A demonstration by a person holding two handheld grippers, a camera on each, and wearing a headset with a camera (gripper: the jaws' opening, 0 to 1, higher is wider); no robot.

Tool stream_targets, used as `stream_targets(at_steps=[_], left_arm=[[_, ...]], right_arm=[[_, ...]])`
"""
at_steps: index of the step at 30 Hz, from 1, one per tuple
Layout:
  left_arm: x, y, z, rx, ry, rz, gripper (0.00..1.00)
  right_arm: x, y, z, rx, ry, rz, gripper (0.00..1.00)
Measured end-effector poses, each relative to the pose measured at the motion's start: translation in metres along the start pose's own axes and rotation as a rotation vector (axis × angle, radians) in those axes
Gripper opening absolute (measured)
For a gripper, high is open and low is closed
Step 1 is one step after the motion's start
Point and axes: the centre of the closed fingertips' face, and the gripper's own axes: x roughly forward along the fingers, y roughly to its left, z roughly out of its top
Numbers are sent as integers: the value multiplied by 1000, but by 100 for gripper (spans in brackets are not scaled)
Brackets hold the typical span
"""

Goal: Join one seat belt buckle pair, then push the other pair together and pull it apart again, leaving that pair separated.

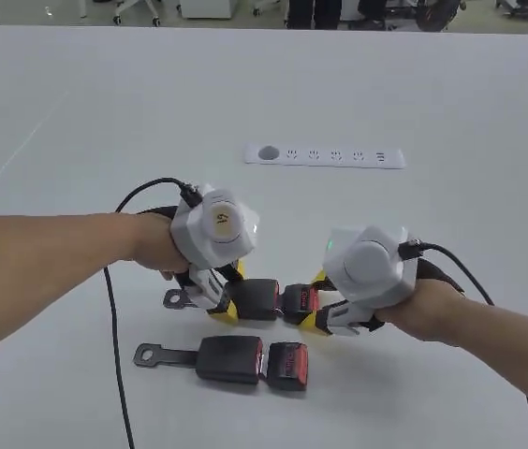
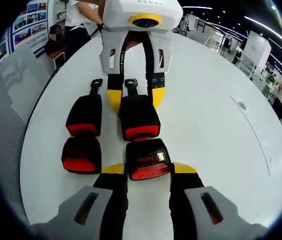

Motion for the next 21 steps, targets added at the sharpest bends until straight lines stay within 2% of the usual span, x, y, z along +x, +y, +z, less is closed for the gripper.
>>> stream_targets(at_steps=[2, 7, 14, 21], left_arm=[[0, -2, 1, 8, 20, -1, 32], [1, 2, -1, 8, 55, -3, 32], [0, 0, -1, -8, 36, 2, 32], [-1, -1, 0, -4, 36, -2, 33]], right_arm=[[0, 0, -1, -3, 4, 1, 29], [-1, -1, -2, -12, 15, 4, 30], [-10, -3, -15, -25, 50, 7, 30], [-11, -3, -14, -33, 53, 17, 31]])
